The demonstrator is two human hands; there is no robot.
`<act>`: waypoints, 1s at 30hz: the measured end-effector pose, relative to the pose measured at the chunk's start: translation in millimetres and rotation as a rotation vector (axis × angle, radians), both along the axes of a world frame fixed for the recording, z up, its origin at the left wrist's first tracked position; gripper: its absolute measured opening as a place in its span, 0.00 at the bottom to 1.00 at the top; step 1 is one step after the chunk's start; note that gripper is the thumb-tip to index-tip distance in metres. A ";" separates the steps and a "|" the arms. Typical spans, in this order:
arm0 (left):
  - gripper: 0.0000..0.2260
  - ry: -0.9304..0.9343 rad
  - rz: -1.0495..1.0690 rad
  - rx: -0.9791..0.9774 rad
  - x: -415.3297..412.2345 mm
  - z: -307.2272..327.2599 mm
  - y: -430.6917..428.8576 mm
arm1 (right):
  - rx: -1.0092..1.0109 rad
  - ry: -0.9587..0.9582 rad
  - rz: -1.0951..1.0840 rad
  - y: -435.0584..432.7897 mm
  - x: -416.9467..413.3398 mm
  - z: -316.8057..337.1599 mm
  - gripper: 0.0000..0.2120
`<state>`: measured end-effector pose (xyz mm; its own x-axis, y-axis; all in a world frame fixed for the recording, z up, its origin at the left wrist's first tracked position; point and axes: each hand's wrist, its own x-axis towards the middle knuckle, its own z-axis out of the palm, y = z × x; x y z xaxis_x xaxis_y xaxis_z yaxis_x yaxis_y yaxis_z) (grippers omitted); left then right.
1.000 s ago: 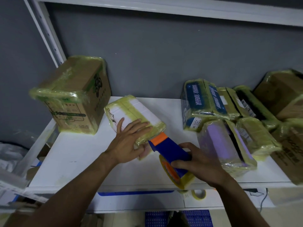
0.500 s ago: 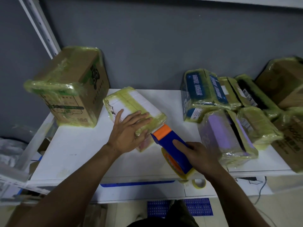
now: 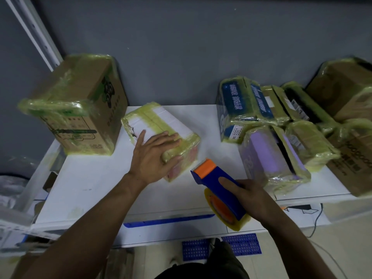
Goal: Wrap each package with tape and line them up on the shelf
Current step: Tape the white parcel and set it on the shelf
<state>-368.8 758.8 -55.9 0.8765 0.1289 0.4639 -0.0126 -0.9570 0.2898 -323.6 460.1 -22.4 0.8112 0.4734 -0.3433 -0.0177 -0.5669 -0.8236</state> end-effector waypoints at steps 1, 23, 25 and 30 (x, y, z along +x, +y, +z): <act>0.27 0.010 0.041 -0.033 1.5 3.2 -4.5 | -0.016 -0.011 0.002 1.0 0.3 -2.1 0.26; 0.26 0.125 0.170 -0.027 4.7 4.7 -31.2 | -0.172 -0.005 0.048 55.5 40.7 -28.9 0.24; 0.25 0.148 0.159 -0.016 5.9 6.1 -30.8 | -0.171 -0.021 0.029 56.8 43.1 -27.4 0.26; 0.24 0.207 0.156 0.038 5.2 9.0 -31.9 | -0.244 -0.079 0.057 61.9 51.1 -24.9 0.32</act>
<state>-363.6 726.9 -47.0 0.9243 0.2556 0.2836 0.1915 -0.9530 0.2348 -272.4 522.0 -47.3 0.8145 0.4300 -0.3895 0.0791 -0.7473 -0.6598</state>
